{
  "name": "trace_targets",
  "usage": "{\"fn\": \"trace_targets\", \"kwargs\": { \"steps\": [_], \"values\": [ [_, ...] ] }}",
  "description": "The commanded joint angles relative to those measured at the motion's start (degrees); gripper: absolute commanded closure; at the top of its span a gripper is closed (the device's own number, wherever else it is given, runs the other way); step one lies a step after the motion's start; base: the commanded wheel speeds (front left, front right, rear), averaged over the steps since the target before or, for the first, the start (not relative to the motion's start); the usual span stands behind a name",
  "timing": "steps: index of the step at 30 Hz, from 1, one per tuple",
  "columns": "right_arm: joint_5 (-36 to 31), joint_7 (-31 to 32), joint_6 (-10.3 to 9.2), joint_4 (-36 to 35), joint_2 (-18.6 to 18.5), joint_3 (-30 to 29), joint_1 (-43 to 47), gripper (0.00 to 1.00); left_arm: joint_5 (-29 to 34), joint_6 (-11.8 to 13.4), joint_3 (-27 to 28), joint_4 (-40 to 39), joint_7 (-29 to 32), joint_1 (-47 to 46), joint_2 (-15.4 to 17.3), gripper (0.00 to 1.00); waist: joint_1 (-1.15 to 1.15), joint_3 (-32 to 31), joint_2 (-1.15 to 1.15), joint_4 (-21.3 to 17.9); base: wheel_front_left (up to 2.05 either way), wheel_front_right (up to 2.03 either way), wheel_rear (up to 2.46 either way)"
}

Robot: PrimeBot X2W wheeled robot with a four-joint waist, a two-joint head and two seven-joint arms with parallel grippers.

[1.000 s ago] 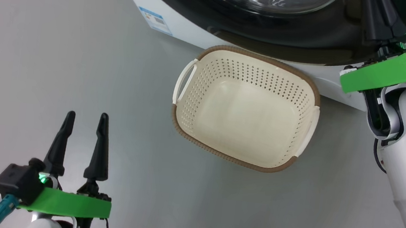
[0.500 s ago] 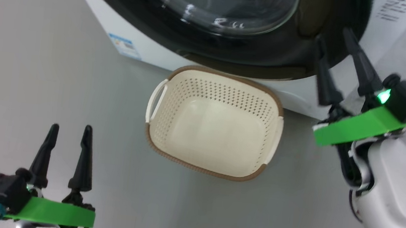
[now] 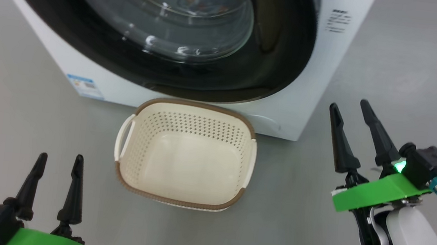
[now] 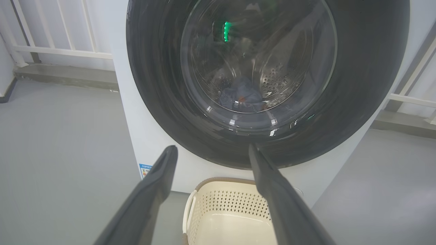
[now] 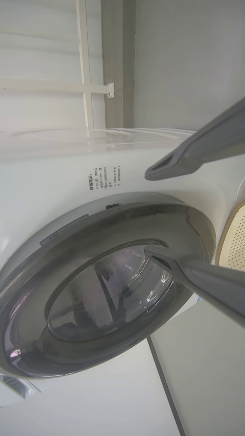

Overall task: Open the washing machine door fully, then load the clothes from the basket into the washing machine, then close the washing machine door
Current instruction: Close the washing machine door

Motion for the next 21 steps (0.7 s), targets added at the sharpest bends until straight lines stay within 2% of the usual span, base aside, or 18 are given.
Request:
{"fn": "trace_targets", "kwargs": {
  "steps": [1, 21],
  "values": [
    [0.1, -0.3, -0.15, -1.6, 0.5, 0.7, 0.8, 0.0, 0.8, 0.0, 2.1, -0.9, -0.4, -0.2, 1.6, 0.0, 0.01, -2.5, 0.0, -2.7, 0.0, 0.0, 0.0],
    [-0.5, -0.3, -0.15, -5.0, 0.6, -2.5, 11.1, 0.0, 0.9, 0.0, 2.8, -1.0, -0.4, 3.2, 3.7, 0.0, 0.01, -7.1, 0.0, -11.7, 0.0, 0.0, 0.0]
  ]
}}
